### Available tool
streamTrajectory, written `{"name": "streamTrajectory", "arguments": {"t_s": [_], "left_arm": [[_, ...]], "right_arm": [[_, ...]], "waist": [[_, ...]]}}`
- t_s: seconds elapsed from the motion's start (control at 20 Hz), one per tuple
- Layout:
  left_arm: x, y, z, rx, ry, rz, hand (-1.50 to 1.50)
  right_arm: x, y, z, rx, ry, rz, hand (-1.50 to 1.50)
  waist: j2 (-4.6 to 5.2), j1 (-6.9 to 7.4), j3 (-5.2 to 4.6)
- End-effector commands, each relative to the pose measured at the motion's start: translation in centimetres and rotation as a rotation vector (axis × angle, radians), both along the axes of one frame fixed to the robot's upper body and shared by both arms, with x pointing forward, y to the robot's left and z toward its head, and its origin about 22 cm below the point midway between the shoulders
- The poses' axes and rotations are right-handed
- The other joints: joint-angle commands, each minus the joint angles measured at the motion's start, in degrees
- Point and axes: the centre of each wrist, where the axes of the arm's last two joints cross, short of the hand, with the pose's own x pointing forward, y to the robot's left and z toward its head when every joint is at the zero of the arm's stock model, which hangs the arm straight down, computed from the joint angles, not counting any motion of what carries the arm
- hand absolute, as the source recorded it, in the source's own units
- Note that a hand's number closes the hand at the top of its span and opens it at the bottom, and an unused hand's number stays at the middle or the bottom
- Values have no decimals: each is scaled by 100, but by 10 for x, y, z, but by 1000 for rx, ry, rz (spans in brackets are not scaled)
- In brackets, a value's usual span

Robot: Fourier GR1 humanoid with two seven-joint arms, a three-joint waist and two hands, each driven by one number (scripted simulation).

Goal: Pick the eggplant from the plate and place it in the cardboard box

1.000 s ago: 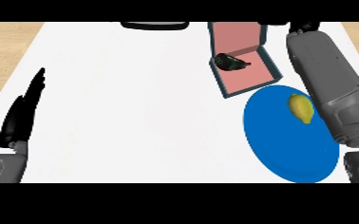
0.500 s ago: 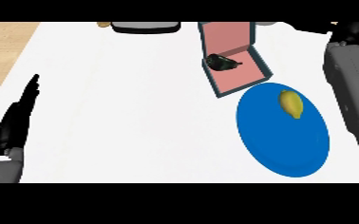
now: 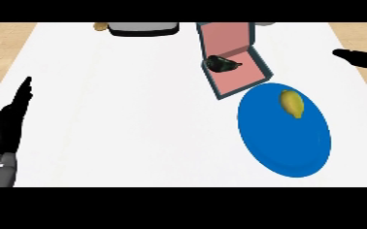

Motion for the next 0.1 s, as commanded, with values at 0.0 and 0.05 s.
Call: {"name": "streamTrajectory", "arguments": {"t_s": [0.0,0.05], "left_arm": [[-8,10,-4,-3,6,0,0],[-2,-4,-5,-5,3,-13,0]], "right_arm": [[-45,-31,3,-28,84,40,-150],[-57,-49,11,-40,87,58,-150]], "waist": [[5,4,-2],[17,12,1]]}}
